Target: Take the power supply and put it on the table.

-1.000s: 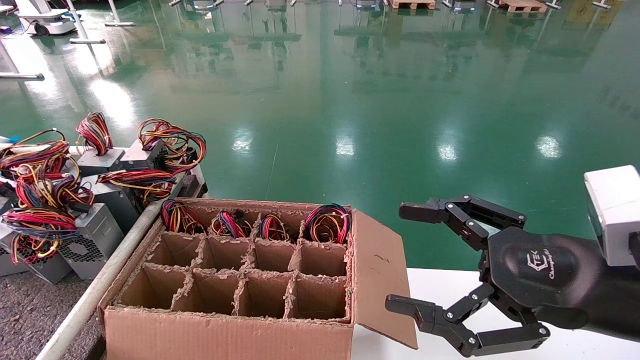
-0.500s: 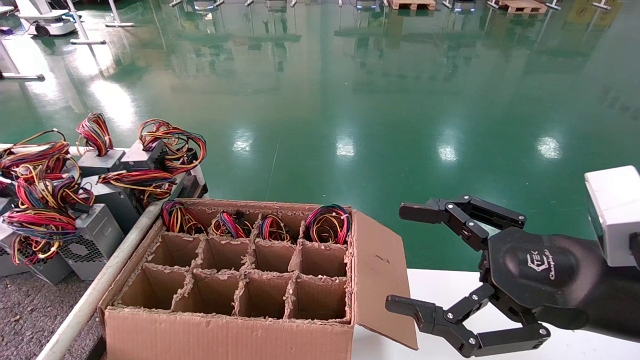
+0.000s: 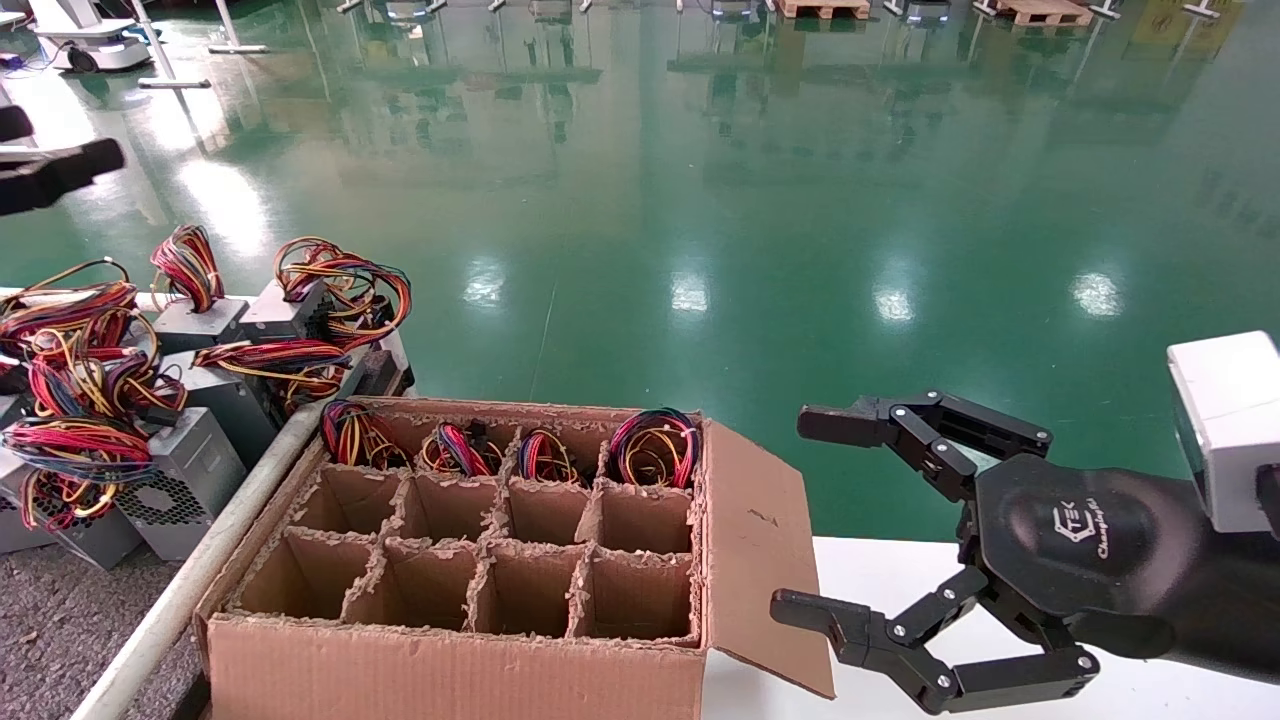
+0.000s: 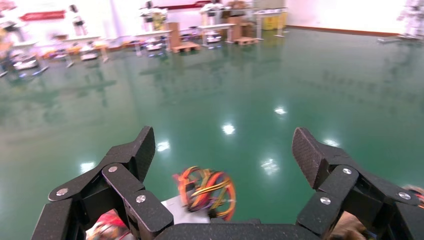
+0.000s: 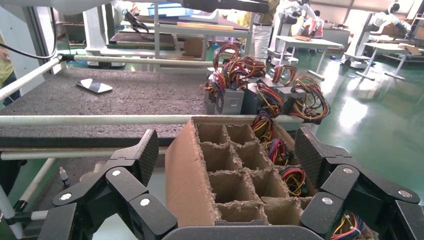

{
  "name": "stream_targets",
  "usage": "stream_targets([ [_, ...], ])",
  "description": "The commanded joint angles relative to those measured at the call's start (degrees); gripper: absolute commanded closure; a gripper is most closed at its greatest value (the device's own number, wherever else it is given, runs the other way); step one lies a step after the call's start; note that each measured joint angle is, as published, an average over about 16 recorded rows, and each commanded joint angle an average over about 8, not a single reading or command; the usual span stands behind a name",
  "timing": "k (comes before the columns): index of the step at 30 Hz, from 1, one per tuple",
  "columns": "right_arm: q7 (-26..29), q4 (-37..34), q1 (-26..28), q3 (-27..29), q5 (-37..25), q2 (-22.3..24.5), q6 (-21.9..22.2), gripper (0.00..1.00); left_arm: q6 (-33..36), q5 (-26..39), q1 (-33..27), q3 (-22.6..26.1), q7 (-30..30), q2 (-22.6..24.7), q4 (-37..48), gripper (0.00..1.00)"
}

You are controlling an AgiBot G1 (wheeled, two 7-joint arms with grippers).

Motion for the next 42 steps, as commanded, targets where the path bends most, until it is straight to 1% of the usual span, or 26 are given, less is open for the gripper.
stream_targets([
  [1,0.0,0.0,0.0,0.0,0.0,0.0,0.0,0.0,0.6,-1.0,1.7,-0.2,-0.3,0.0,-2.6,0.0],
  [37,0.0,0.0,0.0,0.0,0.0,0.0,0.0,0.0,11.5,-18.8,32.0,-3.8,-6.6,-0.8,-49.4,0.0],
  [42,0.0,0.0,0.0,0.0,0.0,0.0,0.0,0.0,12.7,-20.7,35.2,-4.2,-7.2,-0.9,-54.3,0.0],
])
